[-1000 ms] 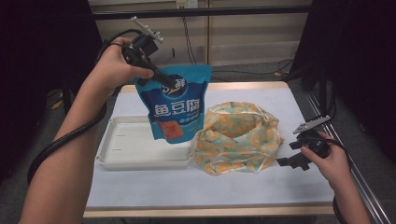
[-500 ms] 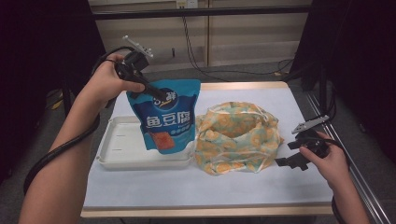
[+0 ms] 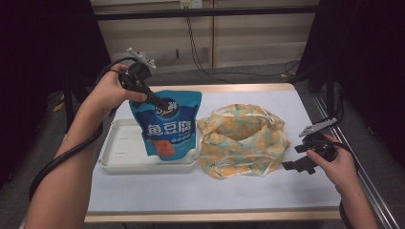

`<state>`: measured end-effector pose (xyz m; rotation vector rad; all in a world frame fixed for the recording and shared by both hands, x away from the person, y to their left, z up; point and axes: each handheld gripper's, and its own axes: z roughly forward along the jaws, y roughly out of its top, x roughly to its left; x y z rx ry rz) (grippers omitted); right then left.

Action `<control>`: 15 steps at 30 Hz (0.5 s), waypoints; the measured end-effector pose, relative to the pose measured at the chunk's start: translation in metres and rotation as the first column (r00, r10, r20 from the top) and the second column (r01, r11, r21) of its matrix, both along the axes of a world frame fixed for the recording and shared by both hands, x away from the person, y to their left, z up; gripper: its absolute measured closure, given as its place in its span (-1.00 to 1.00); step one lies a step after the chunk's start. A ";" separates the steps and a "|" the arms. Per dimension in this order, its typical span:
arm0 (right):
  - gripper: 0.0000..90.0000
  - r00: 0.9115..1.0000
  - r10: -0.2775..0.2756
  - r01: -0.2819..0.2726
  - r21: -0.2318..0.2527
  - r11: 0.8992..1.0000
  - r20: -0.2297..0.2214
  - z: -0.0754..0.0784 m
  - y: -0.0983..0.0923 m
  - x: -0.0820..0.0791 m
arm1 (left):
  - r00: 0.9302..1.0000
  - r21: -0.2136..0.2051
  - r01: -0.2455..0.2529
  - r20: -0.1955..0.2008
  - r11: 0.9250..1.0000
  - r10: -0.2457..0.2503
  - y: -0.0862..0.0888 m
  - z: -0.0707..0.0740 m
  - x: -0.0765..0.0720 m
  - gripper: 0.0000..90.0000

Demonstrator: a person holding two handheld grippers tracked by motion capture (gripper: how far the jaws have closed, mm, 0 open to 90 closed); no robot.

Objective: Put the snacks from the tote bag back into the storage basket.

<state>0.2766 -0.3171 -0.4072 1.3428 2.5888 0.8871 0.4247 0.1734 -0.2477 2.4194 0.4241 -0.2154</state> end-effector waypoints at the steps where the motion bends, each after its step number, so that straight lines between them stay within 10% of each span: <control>1: -0.82 1.000 0.001 -0.001 0.005 1.000 0.001 0.000 0.000 0.000 | 1.000 0.000 -0.003 0.003 1.000 0.003 0.000 -0.002 0.000 1.00; 15: -0.82 1.000 0.005 -0.005 0.001 1.000 -0.004 0.000 0.002 0.000 | 1.000 -0.012 0.009 -0.018 1.000 -0.010 0.014 -0.029 0.000 1.00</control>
